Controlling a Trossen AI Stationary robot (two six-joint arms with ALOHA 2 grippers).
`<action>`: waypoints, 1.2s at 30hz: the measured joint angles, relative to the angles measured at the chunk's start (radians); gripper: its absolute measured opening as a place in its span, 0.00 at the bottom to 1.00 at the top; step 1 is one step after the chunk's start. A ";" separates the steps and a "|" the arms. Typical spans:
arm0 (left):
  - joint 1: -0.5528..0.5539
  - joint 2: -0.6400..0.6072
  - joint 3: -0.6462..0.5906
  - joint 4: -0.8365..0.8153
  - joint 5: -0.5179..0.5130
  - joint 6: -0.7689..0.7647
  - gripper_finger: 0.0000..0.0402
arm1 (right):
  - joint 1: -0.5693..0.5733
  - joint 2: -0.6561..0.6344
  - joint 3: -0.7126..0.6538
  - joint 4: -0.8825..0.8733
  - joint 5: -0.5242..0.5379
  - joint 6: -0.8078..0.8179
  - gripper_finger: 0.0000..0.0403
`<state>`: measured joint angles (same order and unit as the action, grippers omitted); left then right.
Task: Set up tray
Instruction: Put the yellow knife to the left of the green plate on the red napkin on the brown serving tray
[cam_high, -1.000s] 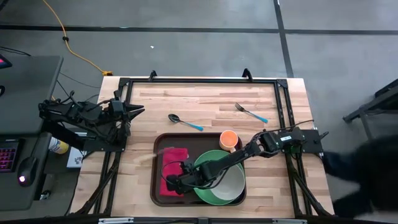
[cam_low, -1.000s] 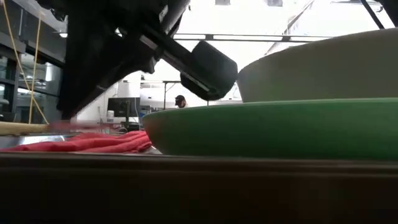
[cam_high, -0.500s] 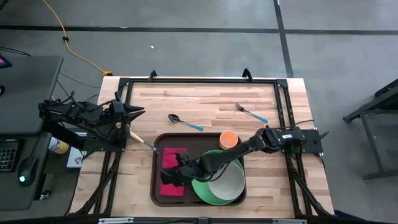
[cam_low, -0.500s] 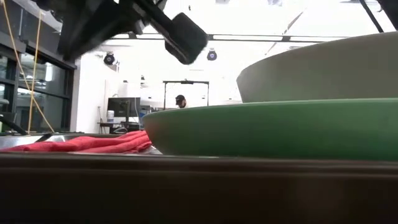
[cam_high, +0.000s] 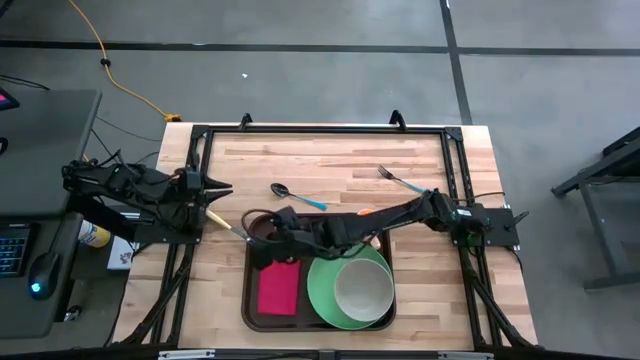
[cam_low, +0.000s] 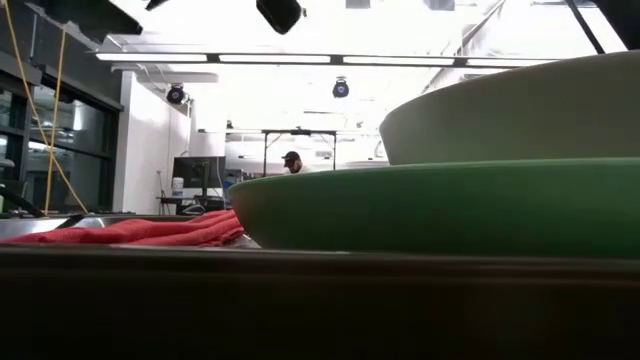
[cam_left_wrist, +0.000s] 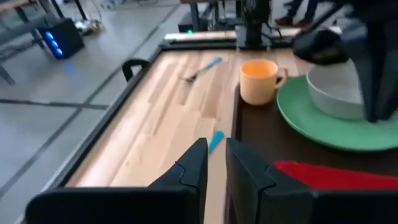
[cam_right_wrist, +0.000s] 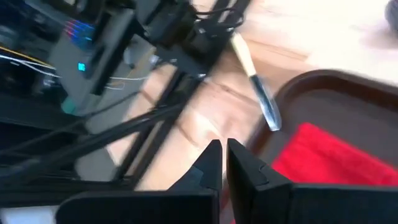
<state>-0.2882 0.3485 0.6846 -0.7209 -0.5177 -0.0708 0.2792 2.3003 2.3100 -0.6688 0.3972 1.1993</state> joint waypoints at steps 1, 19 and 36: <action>0.000 0.000 0.000 -0.012 0.004 -0.010 0.22 | -0.006 -0.006 0.000 -0.004 -0.005 -0.012 0.00; 0.000 0.005 0.000 -0.408 0.334 -0.188 0.22 | -0.072 -0.165 -0.002 -0.151 -0.091 -0.309 0.00; 0.000 0.120 -0.098 -0.394 0.408 -0.249 0.18 | -0.033 -0.500 -0.002 -0.609 0.027 -0.441 0.00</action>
<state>-0.2878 0.4685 0.5869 -1.1152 -0.1097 -0.3197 0.2466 1.8000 2.3085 -1.2782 0.4244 0.7582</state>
